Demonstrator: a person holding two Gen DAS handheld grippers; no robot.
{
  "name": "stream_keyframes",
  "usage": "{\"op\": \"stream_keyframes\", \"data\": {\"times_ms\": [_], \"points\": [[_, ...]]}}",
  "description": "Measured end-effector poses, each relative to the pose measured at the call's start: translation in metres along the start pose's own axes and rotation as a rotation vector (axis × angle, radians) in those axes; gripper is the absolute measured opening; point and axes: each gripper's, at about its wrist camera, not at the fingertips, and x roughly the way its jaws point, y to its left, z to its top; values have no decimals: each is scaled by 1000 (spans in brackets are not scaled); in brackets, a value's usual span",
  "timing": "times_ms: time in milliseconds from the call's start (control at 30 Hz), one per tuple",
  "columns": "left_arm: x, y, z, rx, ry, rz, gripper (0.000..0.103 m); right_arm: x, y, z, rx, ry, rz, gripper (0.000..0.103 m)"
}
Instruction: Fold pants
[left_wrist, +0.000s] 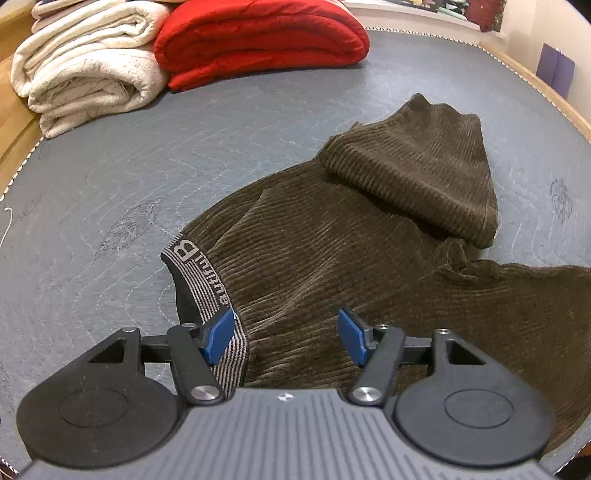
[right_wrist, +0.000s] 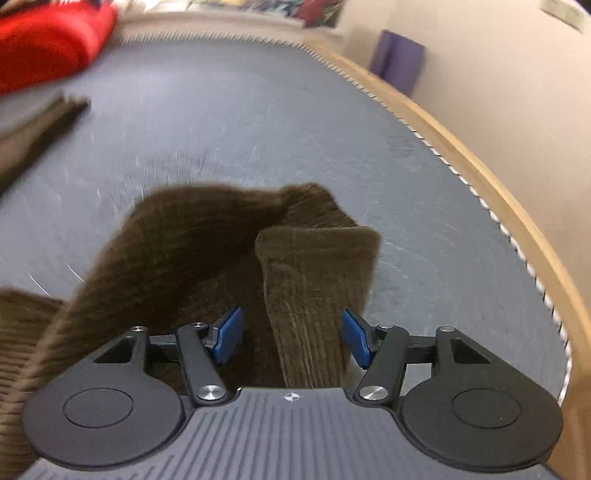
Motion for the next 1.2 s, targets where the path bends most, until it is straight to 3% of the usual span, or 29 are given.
{"op": "stream_keyframes", "data": {"times_ms": [33,67,100,167,267,367,433,500,567,600,667,700,767,833,900,967,1100,1200], "points": [[1,0,0,8,1,6,68,6,3,0,-27,11,-10,49],[2,1,0,12,2,12,68,11,-1,2,-28,21,-25,18],[4,3,1,11,4,16,68,12,-8,4,15,33,-29,7],[8,8,2,2,14,24,68,14,-45,2,168,30,-29,8],[10,12,6,-9,14,24,68,-1,-94,-9,361,32,-132,7],[7,10,6,-8,6,6,68,-8,-135,-43,532,118,-230,7],[4,5,4,9,1,0,68,-9,-164,-75,696,225,-300,7],[2,0,2,25,1,-11,68,-6,-181,-102,813,299,-269,12],[-1,-2,-1,33,-5,-24,69,-14,-182,-99,757,252,-272,17],[-2,-3,-2,34,-4,-25,70,-23,-182,-95,724,201,-309,17],[-2,-3,-3,26,-1,-28,70,-43,-182,-86,703,103,-422,31],[-2,-2,-3,23,0,-29,71,-52,-181,-82,726,57,-438,35],[-1,-2,-3,22,2,-24,71,-63,-181,-73,783,-36,-381,45],[0,-2,-2,23,3,-21,71,-61,-170,-59,811,-89,-206,47],[2,-3,-3,27,8,-17,72,-48,-157,-47,820,-92,-26,47],[5,-3,-3,31,18,-14,72,-28,-142,-36,837,-65,96,53],[10,-5,-3,41,25,-2,72,5,-108,-13,871,-15,155,56],[15,-5,-3,41,30,-4,73,26,-85,4,835,52,139,56]]}}
